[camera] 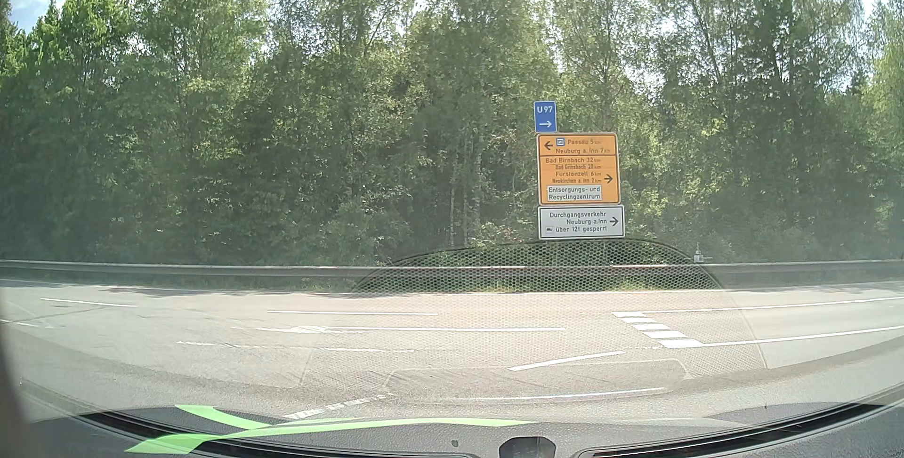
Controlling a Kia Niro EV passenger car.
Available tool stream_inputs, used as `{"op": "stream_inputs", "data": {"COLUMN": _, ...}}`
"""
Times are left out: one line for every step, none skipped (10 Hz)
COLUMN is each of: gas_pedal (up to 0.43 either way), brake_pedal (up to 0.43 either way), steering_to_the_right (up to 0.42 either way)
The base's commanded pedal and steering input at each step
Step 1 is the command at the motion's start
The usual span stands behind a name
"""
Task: Follow the waypoints while adhering to traffic rules and regulations
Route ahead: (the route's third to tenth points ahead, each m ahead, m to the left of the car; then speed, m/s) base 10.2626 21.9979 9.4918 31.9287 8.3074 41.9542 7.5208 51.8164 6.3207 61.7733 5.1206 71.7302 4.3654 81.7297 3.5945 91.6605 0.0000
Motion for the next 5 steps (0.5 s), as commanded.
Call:
{"op": "stream_inputs", "data": {"gas_pedal": 0.000, "brake_pedal": 0.262, "steering_to_the_right": -0.063}}
{"op": "stream_inputs", "data": {"gas_pedal": 0.000, "brake_pedal": 0.268, "steering_to_the_right": -0.063}}
{"op": "stream_inputs", "data": {"gas_pedal": 0.000, "brake_pedal": 0.262, "steering_to_the_right": -0.063}}
{"op": "stream_inputs", "data": {"gas_pedal": 0.000, "brake_pedal": 0.262, "steering_to_the_right": -0.063}}
{"op": "stream_inputs", "data": {"gas_pedal": 0.000, "brake_pedal": 0.262, "steering_to_the_right": -0.063}}
